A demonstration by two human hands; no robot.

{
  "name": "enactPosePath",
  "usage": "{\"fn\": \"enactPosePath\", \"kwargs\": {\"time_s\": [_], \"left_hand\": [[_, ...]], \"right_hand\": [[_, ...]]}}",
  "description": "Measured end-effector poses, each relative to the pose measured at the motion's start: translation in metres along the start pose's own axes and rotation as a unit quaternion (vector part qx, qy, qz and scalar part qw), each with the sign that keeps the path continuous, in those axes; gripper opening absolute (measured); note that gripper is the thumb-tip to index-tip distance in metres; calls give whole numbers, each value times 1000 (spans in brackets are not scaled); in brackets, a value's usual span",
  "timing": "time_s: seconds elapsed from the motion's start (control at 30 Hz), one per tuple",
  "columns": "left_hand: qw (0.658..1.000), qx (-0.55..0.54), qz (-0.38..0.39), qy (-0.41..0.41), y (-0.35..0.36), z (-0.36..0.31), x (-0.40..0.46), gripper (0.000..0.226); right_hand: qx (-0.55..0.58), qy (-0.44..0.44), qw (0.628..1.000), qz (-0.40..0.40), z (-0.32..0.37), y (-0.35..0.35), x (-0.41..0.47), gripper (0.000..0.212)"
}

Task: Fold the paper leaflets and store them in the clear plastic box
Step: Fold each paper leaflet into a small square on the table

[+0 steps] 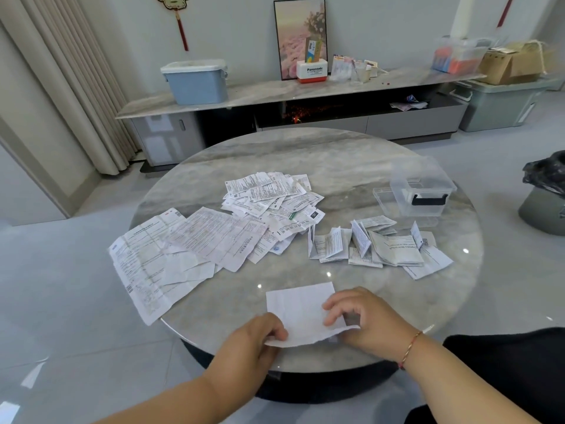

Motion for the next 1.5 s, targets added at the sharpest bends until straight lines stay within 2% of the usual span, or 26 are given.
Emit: {"fn": "enactPosePath", "kwargs": {"time_s": [0.1, 0.17, 0.27, 0.3, 0.33, 0.4, 0.47, 0.5, 0.57, 0.6, 0.67, 0.73, 0.8, 0.87, 0.97, 1.07, 1.13, 1.2, 1.3, 1.4, 1.47, 1.5], "left_hand": [[999, 9, -40, -35, 4, -3, -5, 30], [993, -9, -91, -76, 7, -5, -3, 24], [978, -48, -149, -141, 10, -6, 2, 31], [972, -29, -177, -152, 11, -6, 2, 36], [966, 22, -219, -139, 10, -7, 1, 42], [946, 153, -286, -22, 13, -13, -3, 42], [934, 235, -240, 123, 32, -26, -13, 49], [930, 260, -199, 166, 44, -27, -19, 59], [930, 285, -143, 184, 61, -26, -27, 70], [928, 291, -138, 185, 64, -24, -29, 66], [928, 277, -155, 196, 62, -21, -29, 41], [928, 251, -181, 209, 56, -17, -27, 15], [928, 235, -196, 214, 53, -14, -26, 8], [933, 210, -184, 225, 51, -13, -26, 6], [957, 128, -124, 227, 47, -12, -26, 14], [985, 36, -70, 155, 42, -7, -28, 25], [991, 18, -85, 100, 41, -4, -29, 21], [989, 13, -133, 56, 38, -6, -28, 28], [982, 9, -189, 4, 34, -10, -25, 43], [975, 53, -212, -29, 32, -9, -22, 42], [962, 95, -258, -4, 30, -5, -21, 43], [953, 126, -273, 43, 31, -5, -22, 42]], "right_hand": [[20, 48, 999, 0, 2, 2, -11, 27], [24, 114, 992, -40, -1, 3, -14, 25], [-12, 173, 981, -89, -3, 5, -14, 34], [-26, 188, 977, -98, -3, 6, -14, 39], [-35, 201, 973, -104, -2, 7, -14, 43], [-51, 228, 966, -111, 1, 8, -15, 49], [-25, 260, 959, -113, 2, 15, -20, 57], [24, 277, 954, -112, 4, 19, -24, 60], [115, 303, 941, -97, 11, 27, -34, 58], [134, 306, 938, -93, 14, 30, -38, 58], [80, 275, 952, -111, 19, 23, -41, 59], [-11, 201, 968, -150, 24, 7, -38, 56], [-13, 92, 986, -140, 29, -7, -34, 50], [-27, 4, 999, -44, 34, -9, -32, 55], [-97, -55, 989, 93, 32, -2, -32, 71], [-124, -49, 983, 128, 22, 7, -31, 60], [-117, -48, 987, 102, 18, 11, -28, 39], [-93, -31, 994, 49, 16, 12, -24, 19], [-70, 24, 997, -27, 14, 15, -20, 23], [-79, 73, 992, -65, 15, 23, -15, 26], [-92, 102, 988, -72, 16, 26, -11, 38], [-100, 119, 985, -73, 17, 25, -9, 44]]}}
Point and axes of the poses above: each hand's wrist, its own x-axis towards the middle knuckle, its own y-axis out of the palm, z = x × y, the point moved 3 cm from there along x, towards the middle knuckle, and after that the axes turned 4 degrees about -z, right-handed, at the moved point
